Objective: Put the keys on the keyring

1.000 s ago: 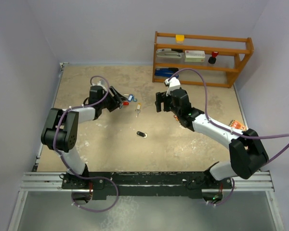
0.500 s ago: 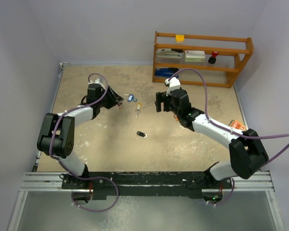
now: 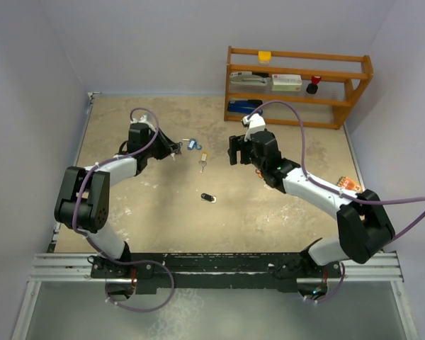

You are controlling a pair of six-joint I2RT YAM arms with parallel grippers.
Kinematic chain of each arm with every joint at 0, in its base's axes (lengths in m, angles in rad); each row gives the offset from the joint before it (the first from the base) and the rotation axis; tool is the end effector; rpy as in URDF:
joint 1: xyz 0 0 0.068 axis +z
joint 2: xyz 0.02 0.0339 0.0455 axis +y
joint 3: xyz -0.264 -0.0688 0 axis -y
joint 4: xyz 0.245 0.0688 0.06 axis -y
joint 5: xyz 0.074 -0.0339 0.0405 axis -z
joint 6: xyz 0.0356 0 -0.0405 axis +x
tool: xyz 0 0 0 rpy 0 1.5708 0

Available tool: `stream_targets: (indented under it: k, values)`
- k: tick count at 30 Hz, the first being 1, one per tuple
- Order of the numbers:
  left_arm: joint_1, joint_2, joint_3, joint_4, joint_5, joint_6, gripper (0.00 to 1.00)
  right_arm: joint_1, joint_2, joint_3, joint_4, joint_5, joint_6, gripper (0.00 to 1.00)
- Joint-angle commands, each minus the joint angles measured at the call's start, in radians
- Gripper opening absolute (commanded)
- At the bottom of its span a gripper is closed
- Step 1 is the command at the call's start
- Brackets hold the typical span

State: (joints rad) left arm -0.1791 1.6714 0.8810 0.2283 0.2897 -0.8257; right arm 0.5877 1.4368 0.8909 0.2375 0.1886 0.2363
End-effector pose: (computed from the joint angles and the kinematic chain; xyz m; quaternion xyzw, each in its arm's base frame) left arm 0.3455 -0.0729 0.1867 -0.2091 0.8436 -0.3410 0.3582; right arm 0.2776 0.1769 0.2661 -0.0858 0.8011 0.1656 0.5688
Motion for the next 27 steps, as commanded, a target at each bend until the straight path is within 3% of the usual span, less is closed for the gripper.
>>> stream_targets:
  k: [1,6,13,19,27]
  values:
    - [-0.002,-0.03,0.026,0.063,0.02,0.013,0.15,-0.003,-0.011,-0.003,0.024,-0.005,0.012,0.83]
    - [-0.005,-0.027,0.026,0.074,0.025,0.013,0.1,-0.003,-0.012,-0.004,0.023,-0.003,0.012,0.83]
    - [-0.011,-0.019,0.027,0.076,0.03,0.02,0.14,-0.004,-0.01,-0.006,0.024,-0.003,0.011,0.83]
    - [-0.023,0.0,0.03,0.086,0.04,0.021,0.0,-0.003,-0.004,-0.001,0.024,-0.016,0.013,0.83]
    - [-0.067,0.012,0.048,0.109,0.052,0.036,0.0,-0.003,0.011,0.005,0.012,-0.066,0.018,0.82]
